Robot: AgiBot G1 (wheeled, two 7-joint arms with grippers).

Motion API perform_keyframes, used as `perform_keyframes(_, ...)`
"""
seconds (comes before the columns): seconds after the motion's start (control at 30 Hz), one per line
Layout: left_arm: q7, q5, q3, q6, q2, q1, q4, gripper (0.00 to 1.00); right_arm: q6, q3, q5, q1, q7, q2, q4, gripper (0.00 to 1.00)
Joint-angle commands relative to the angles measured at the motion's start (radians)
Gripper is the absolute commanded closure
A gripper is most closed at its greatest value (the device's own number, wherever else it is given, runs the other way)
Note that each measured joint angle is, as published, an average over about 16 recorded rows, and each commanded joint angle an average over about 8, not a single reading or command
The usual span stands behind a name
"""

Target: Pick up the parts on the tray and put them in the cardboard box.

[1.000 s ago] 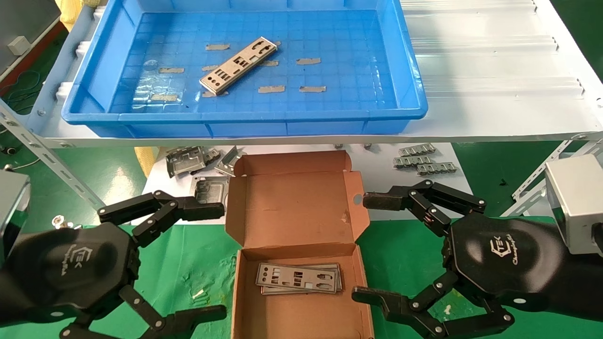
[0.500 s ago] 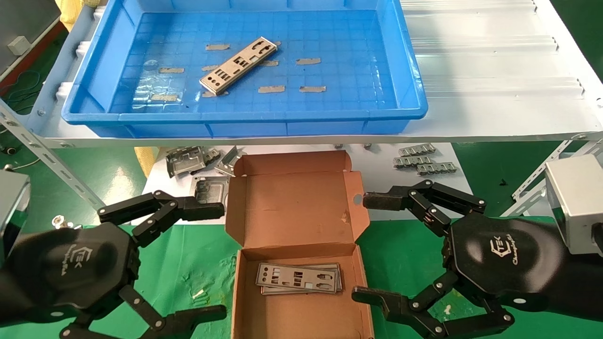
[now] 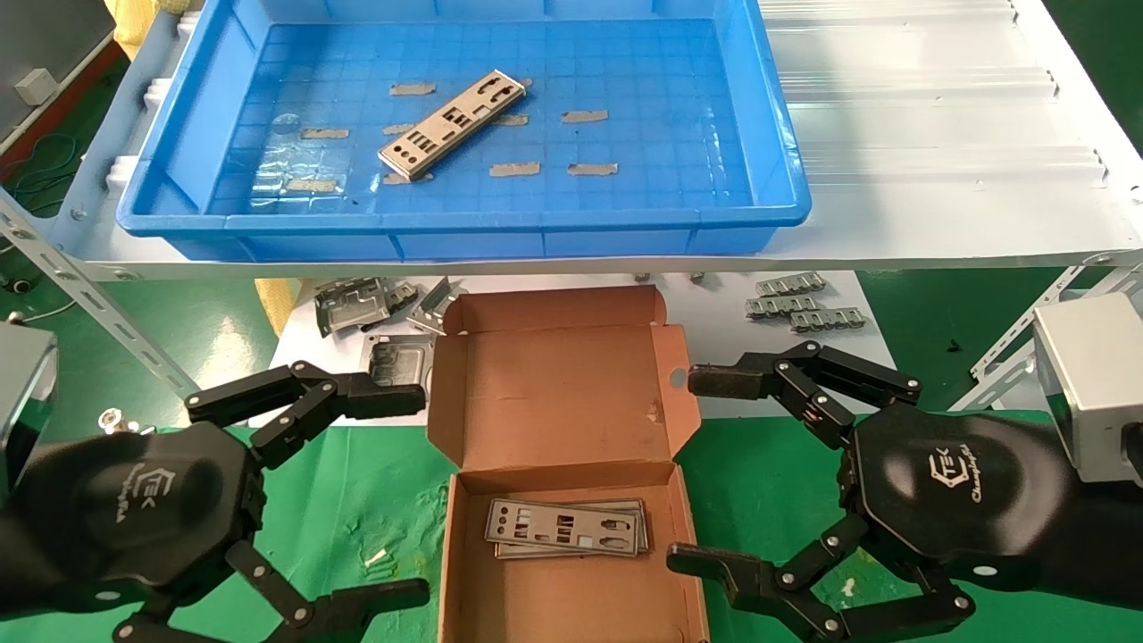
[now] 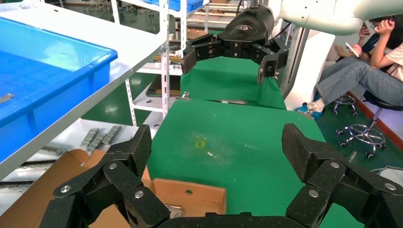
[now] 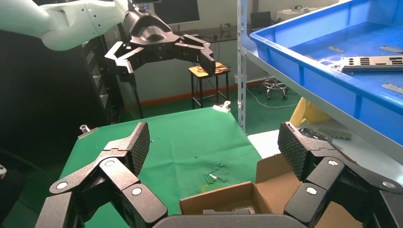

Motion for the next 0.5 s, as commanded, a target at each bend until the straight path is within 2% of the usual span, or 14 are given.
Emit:
perform_keyframes(0.03, 0.000, 0.000, 0.000, 0.000, 0.000, 0.000, 0.000, 0.00, 0.000, 0.000, 0.000, 0.000, 0.000, 0.000, 0.000, 0.00)
perform_keyframes(0.5, 0.000, 0.000, 0.000, 0.000, 0.000, 0.000, 0.000, 0.00, 0.000, 0.000, 0.000, 0.000, 0.000, 0.000, 0.000, 0.00)
